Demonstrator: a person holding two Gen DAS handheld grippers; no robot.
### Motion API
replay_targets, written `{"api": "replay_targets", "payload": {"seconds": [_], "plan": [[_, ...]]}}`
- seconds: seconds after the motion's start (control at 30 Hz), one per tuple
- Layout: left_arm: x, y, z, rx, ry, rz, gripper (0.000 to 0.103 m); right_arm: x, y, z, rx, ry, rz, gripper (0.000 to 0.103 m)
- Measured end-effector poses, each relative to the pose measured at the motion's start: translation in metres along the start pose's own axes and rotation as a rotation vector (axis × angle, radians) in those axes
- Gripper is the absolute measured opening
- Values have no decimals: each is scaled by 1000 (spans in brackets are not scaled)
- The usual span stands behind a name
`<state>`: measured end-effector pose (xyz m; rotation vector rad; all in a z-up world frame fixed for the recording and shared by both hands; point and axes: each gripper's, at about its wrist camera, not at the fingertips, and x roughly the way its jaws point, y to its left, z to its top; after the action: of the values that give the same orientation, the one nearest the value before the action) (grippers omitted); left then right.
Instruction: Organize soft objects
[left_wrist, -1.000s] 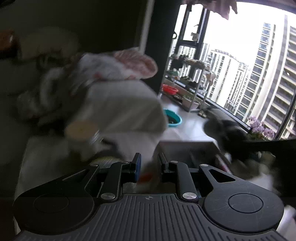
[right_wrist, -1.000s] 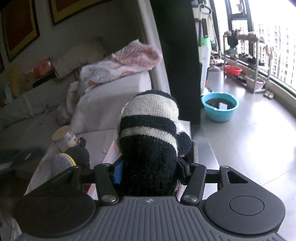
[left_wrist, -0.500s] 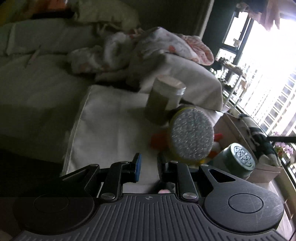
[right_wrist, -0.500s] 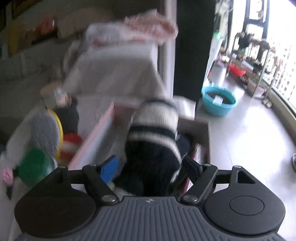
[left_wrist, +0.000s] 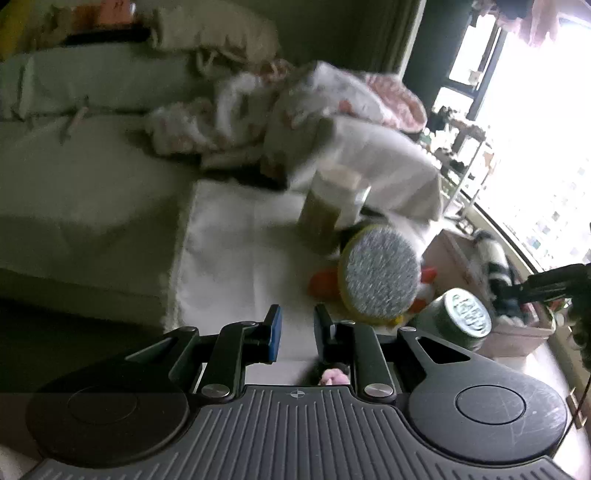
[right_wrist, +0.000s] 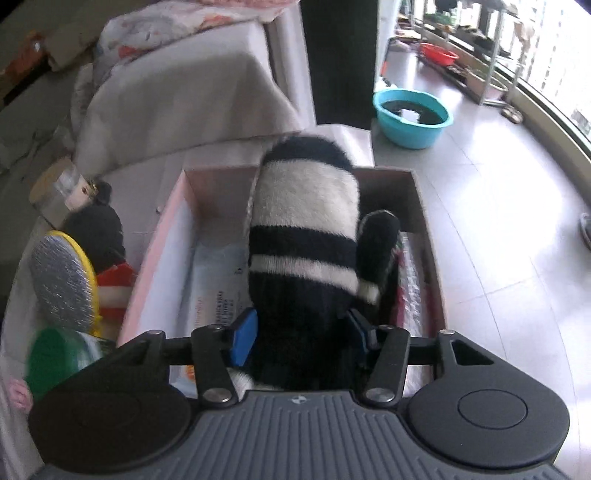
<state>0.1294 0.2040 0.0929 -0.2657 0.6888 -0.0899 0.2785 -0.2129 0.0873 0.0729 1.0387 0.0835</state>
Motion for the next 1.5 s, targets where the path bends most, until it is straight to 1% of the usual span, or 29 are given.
{"api": "replay_targets", "payload": {"seconds": [0.1,0.13,0.17,0.33,0.37,0.47,0.57,0.63,0.7,0.77,0.83,0.93,1.0,1.07,1.13,1.2,1.27,1.33,1.37,1.43,1.5], "plan": [[-29,-4,8,-4,-21,-21,21,-45,12,-5,-5,-75,35,54],[-36,-5,10,-7,-28,-29,21,-63,16,-7,-12,-96,50,57],[-44,-7,12,-7,-37,-33,21,-80,21,-8,-22,-110,64,60],[-82,-16,16,-11,-90,-48,21,-151,49,-15,-93,-172,83,60],[-91,-17,15,-5,-99,-49,21,-162,54,-15,-110,-185,89,62],[-119,-19,8,33,-117,-18,21,-189,70,-18,-140,-216,141,63],[-137,-20,4,75,-109,2,21,-203,85,-20,-148,-226,195,63],[-139,-18,5,78,-102,-4,21,-209,96,-21,-166,-225,222,63],[-133,-16,9,66,-86,-29,21,-212,109,-20,-189,-225,232,63],[-120,-14,14,57,-55,-53,21,-211,123,-17,-208,-220,231,63],[-103,-14,25,74,-25,-68,21,-209,133,-9,-215,-210,222,64],[-79,-11,54,92,-13,-53,21,-204,143,8,-213,-204,208,64],[-60,-6,83,75,-3,-38,21,-204,149,24,-209,-203,209,64],[-39,2,114,29,29,-36,21,-203,154,46,-198,-195,203,65],[-14,11,153,-15,71,-46,21,-202,159,69,-185,-190,205,65],[24,17,192,-3,132,-27,21,-201,161,98,-155,-199,219,66],[66,23,222,21,166,14,21,-198,161,123,-111,-211,248,68],[114,36,242,2,200,31,21,-190,159,144,-91,-225,270,69],[135,44,248,-26,214,32,21,-186,160,151,-96,-232,266,69],[184,63,255,-102,267,24,21,-173,160,159,-122,-245,236,69],[235,79,257,-132,333,27,21,-158,159,163,-150,-232,215,69]]}}
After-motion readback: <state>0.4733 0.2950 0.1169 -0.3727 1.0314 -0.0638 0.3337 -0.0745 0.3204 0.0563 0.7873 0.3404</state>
